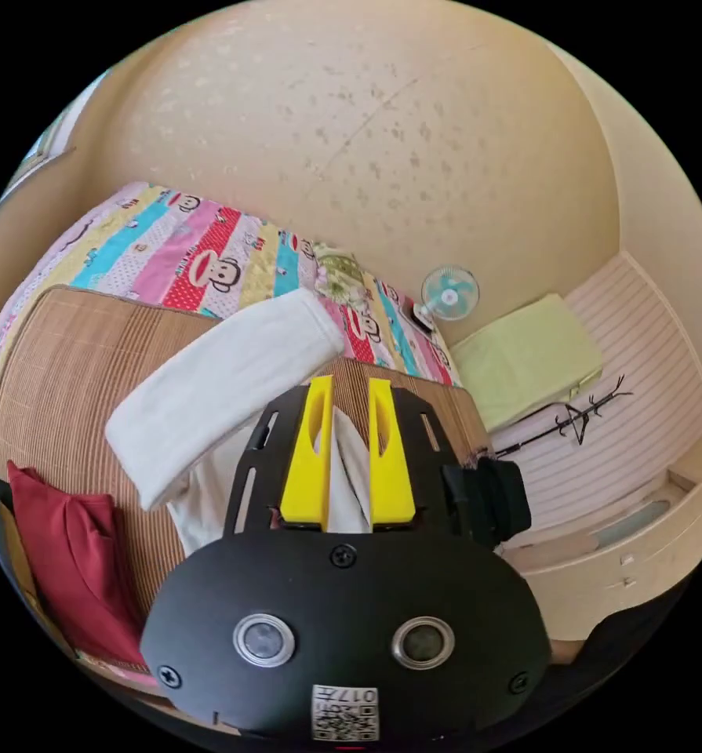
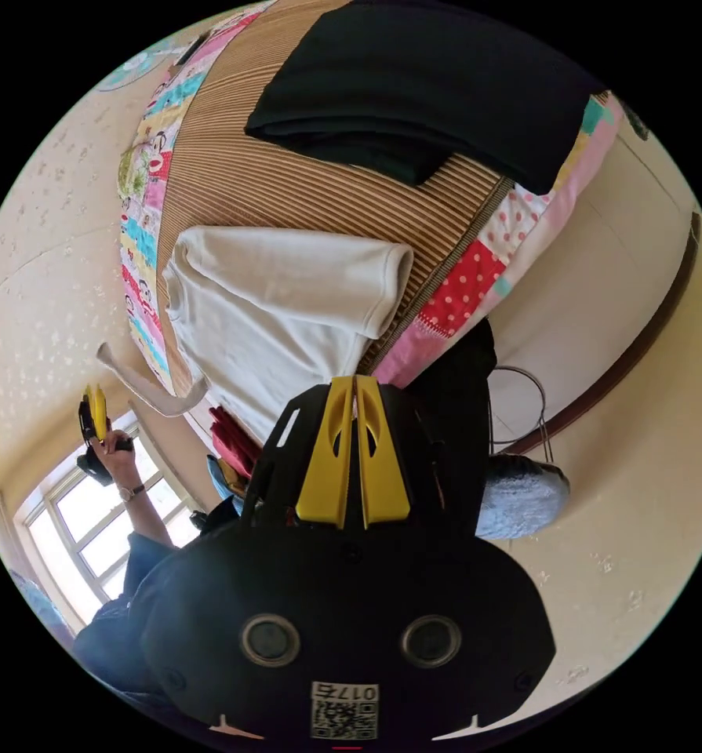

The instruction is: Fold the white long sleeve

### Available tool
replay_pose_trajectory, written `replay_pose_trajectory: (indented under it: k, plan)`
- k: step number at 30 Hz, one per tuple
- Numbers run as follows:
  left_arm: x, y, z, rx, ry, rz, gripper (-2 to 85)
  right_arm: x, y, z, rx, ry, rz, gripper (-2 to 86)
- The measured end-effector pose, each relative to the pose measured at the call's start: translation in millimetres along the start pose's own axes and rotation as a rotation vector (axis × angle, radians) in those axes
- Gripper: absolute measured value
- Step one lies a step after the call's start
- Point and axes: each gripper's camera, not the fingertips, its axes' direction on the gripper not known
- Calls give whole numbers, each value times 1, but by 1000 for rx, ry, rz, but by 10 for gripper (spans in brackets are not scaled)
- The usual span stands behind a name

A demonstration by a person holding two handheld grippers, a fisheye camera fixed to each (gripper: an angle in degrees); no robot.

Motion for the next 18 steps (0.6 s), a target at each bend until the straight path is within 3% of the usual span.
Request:
replay_pose_trajectory:
  k: [4, 9, 14, 18]
  plan:
    - [28, 60, 61, -178, 23, 18, 89, 43, -17, -10, 67, -147, 88, 55]
    - [2, 143, 80, -398, -41, -20, 88, 84, -51, 10, 76, -259, 170, 114]
    - [-28, 205, 82, -554, -166, -57, 83, 74, -81, 31, 21, -270, 170, 71]
    - [-34, 220, 84, -587, -195, -69, 79, 21, -97, -17, 15, -363, -48, 36]
